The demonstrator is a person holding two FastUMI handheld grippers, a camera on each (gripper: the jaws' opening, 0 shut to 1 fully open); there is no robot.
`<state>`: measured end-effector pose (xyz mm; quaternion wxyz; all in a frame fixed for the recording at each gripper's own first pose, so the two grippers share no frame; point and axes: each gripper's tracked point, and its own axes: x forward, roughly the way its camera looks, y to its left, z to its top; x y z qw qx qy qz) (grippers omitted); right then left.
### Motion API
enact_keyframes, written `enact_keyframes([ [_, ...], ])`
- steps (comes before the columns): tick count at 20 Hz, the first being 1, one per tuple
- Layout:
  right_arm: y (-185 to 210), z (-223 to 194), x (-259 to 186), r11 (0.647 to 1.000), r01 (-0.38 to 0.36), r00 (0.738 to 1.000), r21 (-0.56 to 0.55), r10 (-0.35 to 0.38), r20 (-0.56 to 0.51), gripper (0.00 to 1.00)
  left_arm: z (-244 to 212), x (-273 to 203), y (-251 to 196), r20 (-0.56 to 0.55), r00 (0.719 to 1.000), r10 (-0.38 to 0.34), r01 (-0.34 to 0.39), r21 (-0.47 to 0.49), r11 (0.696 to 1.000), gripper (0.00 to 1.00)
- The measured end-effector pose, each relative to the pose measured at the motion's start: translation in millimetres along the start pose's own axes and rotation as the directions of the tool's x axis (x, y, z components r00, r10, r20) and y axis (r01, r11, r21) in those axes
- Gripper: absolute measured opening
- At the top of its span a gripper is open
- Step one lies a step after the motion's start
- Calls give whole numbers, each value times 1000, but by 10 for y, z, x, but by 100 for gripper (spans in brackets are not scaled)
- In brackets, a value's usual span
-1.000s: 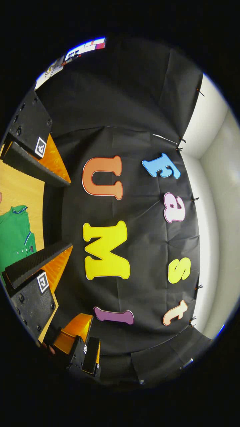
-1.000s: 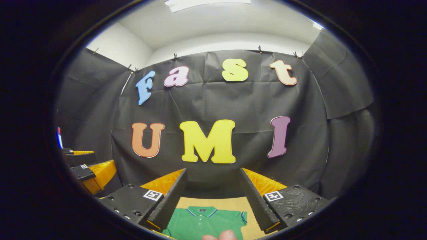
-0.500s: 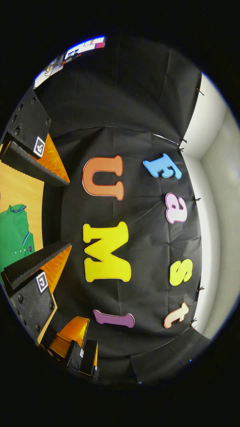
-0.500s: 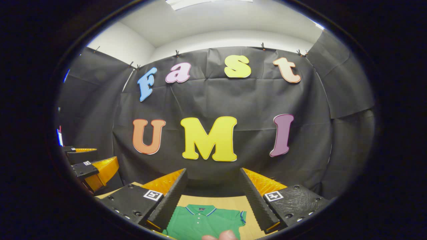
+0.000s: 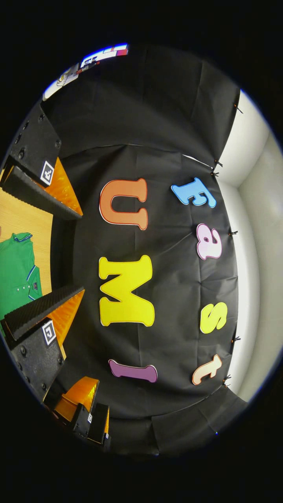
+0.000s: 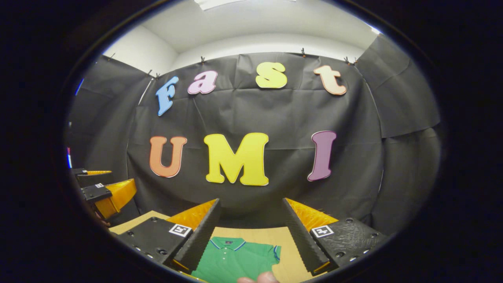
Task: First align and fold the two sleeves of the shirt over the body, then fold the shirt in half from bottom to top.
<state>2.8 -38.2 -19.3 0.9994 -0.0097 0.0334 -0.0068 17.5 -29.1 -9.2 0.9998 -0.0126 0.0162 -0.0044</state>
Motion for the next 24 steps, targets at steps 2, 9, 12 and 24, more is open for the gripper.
enact_keyframes([
  [2,-26,-48,-16,1000,-5,1000,-5,5,-15,96,-21,-12,-37,-9,1000,-5,5,-3,1000,100],
  [9,-186,-141,-21,1000,22,999,-7,-22,-43,95,-86,-3,-110,-27,1000,-12,12,-5,1000,100],
  [12,-217,-236,2,1000,21,998,-21,-22,-65,95,-124,4,-123,-36,999,-13,13,-5,1000,100],
  [24,-694,-1545,490,997,-7,922,-74,-22,-386,95,-281,211,-171,-85,996,12,-11,7,1000,100],
])
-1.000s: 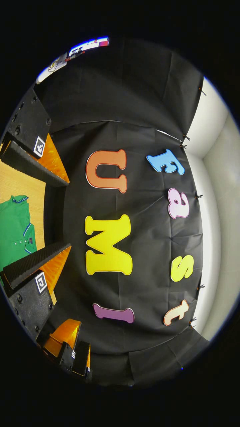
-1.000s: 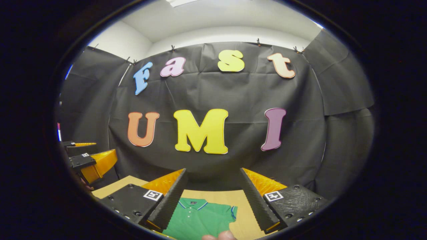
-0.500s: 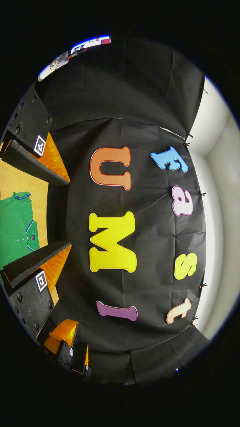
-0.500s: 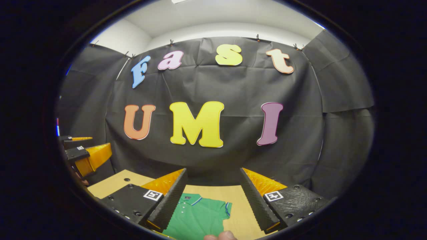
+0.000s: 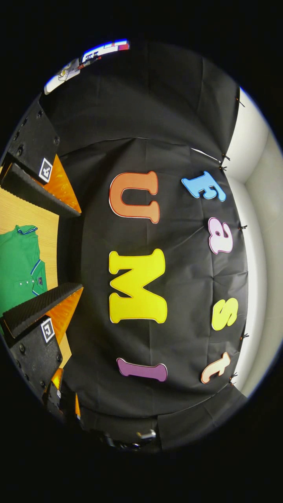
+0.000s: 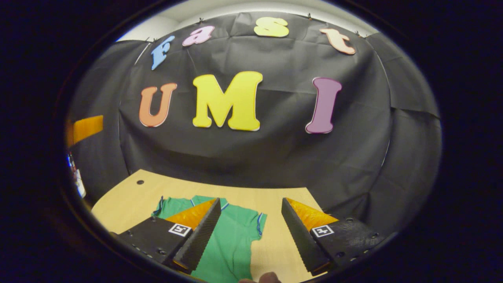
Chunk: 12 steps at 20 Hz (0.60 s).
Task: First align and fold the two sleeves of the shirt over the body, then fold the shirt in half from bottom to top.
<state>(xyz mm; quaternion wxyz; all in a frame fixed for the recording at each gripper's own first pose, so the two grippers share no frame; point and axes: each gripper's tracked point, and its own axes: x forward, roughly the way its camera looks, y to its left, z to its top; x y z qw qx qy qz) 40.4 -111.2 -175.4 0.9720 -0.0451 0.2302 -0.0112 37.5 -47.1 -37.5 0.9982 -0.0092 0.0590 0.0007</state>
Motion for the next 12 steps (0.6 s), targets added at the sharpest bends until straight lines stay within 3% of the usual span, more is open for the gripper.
enact_keyframes([
  [5,-120,-637,615,999,-35,982,-18,31,-185,95,-35,115,-45,-12,1000,24,-24,1,1000,100],
  [12,-352,-1486,1557,999,-22,924,49,39,-379,96,-108,196,-43,-40,996,82,-81,18,997,100],
])
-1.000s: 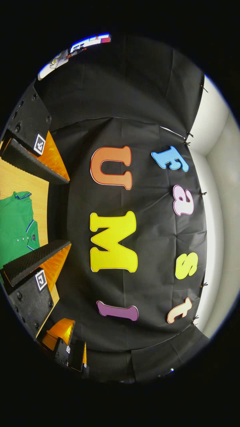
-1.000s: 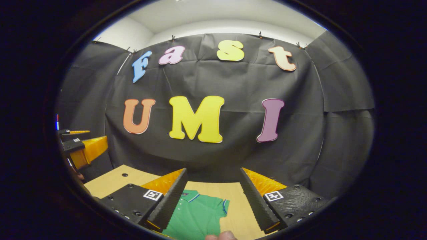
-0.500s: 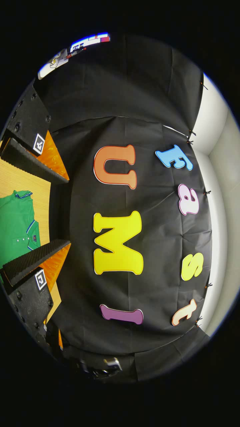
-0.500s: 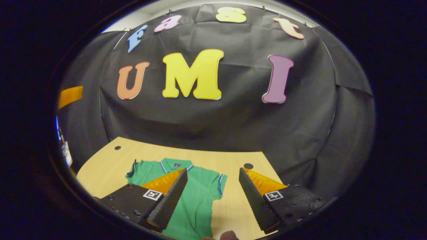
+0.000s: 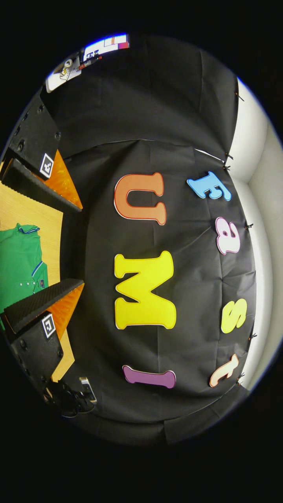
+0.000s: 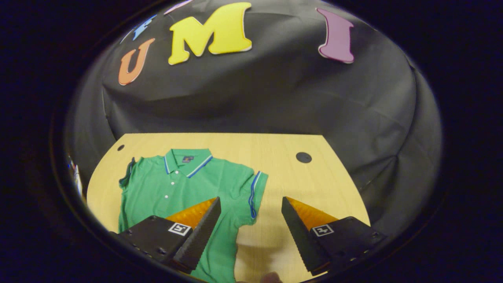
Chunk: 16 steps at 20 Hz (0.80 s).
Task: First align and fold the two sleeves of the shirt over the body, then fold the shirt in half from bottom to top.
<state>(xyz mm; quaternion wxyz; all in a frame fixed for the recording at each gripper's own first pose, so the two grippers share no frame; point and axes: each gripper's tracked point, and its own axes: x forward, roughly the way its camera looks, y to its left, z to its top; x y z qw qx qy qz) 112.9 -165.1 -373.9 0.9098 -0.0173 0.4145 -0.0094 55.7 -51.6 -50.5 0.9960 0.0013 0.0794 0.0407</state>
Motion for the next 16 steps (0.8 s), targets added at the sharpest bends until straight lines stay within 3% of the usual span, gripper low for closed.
enact_keyframes([
  [5,-130,-366,590,1000,-26,990,-6,25,-138,96,-166,-16,-59,-45,998,35,-35,-6,999,100],
  [9,-102,-449,813,999,-42,983,20,44,-176,84,-157,-19,-102,-57,997,45,-44,25,999,100],
  [11,-95,-488,911,999,-44,979,32,50,-197,71,-152,-5,-107,-58,997,50,-47,42,998,100],
  [14,-44,-508,939,997,-31,974,68,45,-221,16,-146,3,-141,-59,997,45,-42,56,998,100],
  [16,-31,-482,873,995,-47,971,88,67,-231,2,-133,14,-138,-62,997,47,-43,61,997,100],
])
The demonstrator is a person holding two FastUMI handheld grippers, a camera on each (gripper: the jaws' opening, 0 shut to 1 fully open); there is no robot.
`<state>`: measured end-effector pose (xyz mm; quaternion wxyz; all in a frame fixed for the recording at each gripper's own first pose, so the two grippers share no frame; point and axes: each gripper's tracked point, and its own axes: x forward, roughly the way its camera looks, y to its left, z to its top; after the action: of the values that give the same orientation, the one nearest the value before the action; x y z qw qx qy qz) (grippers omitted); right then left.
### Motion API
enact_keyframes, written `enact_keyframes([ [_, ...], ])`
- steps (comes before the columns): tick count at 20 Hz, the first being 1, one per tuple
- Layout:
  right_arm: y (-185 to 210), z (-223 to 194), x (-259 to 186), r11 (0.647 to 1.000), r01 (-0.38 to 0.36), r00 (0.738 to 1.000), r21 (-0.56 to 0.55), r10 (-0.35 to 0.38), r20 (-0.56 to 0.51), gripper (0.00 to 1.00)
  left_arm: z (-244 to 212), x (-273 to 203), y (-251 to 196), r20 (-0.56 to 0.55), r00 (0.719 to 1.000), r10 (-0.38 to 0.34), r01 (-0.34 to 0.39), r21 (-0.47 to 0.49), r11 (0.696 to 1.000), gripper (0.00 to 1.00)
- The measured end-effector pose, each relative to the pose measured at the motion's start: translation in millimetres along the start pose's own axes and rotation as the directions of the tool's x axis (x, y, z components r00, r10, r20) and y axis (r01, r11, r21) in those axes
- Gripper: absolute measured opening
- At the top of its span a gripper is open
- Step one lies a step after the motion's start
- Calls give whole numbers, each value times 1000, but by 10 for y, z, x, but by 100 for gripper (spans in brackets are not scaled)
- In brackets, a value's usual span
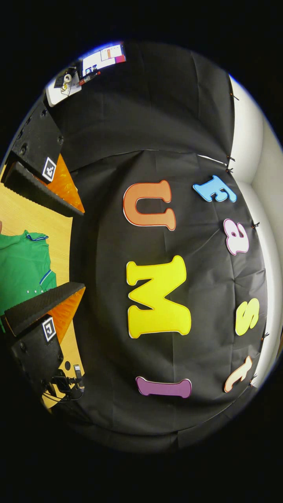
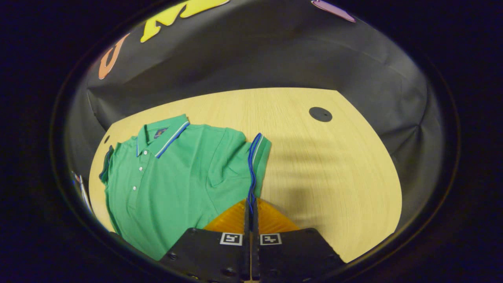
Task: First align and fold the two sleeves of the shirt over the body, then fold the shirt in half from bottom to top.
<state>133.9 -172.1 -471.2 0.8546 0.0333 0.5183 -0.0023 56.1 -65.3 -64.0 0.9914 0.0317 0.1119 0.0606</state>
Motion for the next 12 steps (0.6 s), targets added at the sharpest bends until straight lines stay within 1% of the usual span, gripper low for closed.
enact_keyframes([
  [2,38,31,-21,1000,-22,1000,9,22,14,0,-7,15,-14,-2,1000,-2,2,-2,1000,100],
  [5,50,216,-191,1000,-16,997,8,16,70,0,-3,19,-20,-2,1000,-10,10,-11,1000,100],
  [7,151,361,-305,1000,-28,995,-1,28,98,0,-8,10,7,-2,1000,-8,8,-19,1000,100],
  [9,339,502,-423,999,-50,991,-13,52,123,0,-15,-10,74,-5,1000,4,-4,-27,1000,100],
  [12,776,609,-497,994,-97,986,-45,103,135,0,-56,-62,228,-17,999,33,-34,-38,999,100],
])
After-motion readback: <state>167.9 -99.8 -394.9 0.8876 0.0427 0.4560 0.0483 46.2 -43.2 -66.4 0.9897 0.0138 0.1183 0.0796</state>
